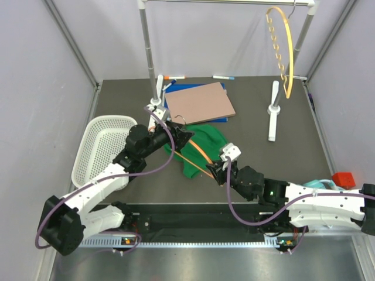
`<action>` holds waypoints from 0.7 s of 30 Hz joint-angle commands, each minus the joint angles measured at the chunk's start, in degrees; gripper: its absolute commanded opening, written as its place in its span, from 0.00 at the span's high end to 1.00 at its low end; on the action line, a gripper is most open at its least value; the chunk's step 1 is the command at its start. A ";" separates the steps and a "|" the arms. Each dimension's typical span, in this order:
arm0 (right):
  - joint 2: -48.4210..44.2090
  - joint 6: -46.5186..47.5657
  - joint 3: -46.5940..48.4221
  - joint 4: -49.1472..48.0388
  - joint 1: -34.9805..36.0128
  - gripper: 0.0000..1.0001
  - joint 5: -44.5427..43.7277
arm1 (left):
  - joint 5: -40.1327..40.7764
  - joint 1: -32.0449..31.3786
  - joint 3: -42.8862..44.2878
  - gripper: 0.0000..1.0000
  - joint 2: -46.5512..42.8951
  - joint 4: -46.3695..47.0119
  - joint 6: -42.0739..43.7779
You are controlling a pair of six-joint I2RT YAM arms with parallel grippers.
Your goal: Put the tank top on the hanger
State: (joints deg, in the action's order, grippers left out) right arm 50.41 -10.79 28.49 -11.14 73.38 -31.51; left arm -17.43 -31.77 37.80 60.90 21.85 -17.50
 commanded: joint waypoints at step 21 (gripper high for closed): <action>4.43 -6.26 2.97 -4.34 0.97 0.64 -7.06 | 27.97 -9.45 -3.07 1.00 1.23 1.26 16.17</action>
State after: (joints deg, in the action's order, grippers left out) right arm 53.49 -13.54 28.47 -12.03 73.52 -33.26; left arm 3.79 -40.64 37.71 62.39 19.35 -4.23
